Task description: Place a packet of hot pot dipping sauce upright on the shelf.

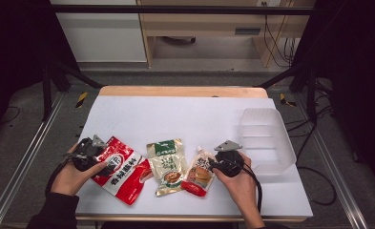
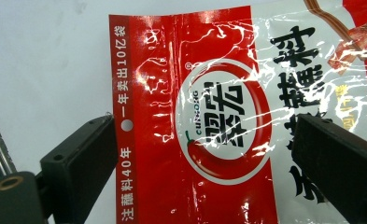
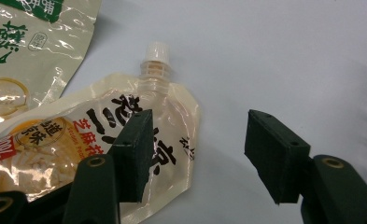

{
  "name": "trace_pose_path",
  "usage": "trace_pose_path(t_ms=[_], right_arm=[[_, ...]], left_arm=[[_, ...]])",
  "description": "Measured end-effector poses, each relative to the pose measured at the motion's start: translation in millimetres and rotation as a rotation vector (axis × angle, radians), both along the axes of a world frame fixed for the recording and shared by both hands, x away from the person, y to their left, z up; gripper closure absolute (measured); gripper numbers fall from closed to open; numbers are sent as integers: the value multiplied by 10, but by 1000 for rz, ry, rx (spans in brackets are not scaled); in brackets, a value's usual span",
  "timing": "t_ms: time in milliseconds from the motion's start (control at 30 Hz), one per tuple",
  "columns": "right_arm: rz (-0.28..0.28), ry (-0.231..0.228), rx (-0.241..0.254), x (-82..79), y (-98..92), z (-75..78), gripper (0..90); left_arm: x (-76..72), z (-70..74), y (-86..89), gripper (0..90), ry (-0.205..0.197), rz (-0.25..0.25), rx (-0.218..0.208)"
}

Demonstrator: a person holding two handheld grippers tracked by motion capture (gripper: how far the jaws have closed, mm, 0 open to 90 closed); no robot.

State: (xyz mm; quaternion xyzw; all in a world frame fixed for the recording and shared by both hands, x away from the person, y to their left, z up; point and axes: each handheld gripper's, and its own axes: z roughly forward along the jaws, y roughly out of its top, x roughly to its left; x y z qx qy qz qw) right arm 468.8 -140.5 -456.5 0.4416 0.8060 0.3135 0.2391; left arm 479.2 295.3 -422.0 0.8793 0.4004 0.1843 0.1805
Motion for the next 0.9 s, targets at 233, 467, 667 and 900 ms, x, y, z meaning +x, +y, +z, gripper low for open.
trace_pose_path(t_ms=[233,467,667,900], right_arm=[[1,18,15,7,-1,-14,491],[10,43,14,43,24,-53,503],[12,78,19,77,50,-108,487],[9,104,29,103,48,-149,493]], left_arm=[[-10,23,-10,75,-5,-6,2],[-13,27,-31,75,-9,-16,12],[-19,32,-57,76,-12,-22,11],[-23,33,-78,77,-8,-31,14]])
